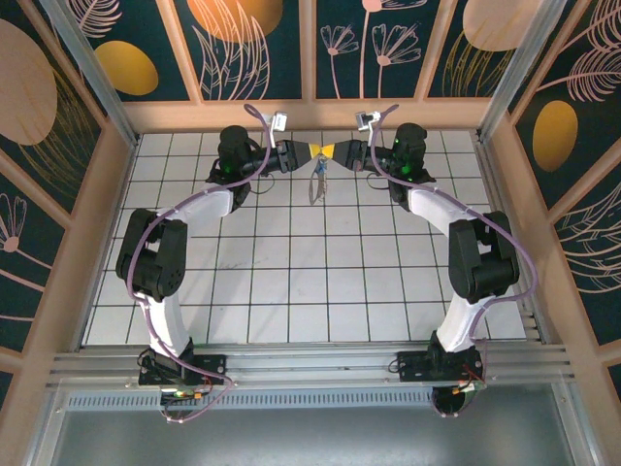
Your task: Put the keys on the keyring
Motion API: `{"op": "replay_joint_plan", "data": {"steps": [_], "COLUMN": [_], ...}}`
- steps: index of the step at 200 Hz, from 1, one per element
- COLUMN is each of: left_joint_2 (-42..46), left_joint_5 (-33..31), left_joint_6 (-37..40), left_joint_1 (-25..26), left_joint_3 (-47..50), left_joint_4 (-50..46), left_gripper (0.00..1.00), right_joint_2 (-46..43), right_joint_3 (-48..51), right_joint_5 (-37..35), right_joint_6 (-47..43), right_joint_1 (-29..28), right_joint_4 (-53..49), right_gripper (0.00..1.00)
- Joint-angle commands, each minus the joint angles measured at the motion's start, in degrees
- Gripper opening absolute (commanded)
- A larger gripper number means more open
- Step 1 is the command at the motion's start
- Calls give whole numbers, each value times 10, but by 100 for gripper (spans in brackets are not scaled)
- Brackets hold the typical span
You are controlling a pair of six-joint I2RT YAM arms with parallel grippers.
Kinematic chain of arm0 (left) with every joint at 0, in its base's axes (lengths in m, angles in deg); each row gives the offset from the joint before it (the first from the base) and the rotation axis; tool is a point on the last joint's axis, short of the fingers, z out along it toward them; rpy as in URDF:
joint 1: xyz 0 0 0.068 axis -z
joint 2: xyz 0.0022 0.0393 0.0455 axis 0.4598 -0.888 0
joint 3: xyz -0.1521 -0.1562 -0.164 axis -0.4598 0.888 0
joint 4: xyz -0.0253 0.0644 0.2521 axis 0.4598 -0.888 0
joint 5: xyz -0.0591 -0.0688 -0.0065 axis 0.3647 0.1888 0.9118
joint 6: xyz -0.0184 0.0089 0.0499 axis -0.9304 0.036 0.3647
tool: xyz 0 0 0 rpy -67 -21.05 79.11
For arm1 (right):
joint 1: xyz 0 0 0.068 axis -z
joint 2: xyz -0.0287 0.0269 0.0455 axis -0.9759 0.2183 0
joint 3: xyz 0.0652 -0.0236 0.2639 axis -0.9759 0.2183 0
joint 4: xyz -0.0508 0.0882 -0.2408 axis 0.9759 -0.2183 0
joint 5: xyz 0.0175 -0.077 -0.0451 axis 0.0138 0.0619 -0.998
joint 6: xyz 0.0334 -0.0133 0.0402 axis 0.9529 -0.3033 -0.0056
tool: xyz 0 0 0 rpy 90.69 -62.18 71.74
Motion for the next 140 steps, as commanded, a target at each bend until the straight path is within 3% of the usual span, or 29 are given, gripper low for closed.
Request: {"op": "replay_joint_plan", "data": {"steps": [1, 140], "left_joint_2": [-7, -14], "left_joint_5": [17, 19], "left_joint_6": [-7, -14], "left_joint_1": [1, 15], "left_joint_3": [-3, -9], "left_joint_4": [31, 43], "left_gripper": [33, 19], "right_joint_2": [8, 9], "right_joint_3": [-23, -20], "right_joint_5": [1, 0], "right_joint_6": [6, -1], "right_joint_1": [-4, -7], "right_joint_4": [28, 22], "right_gripper": [0, 0]}}
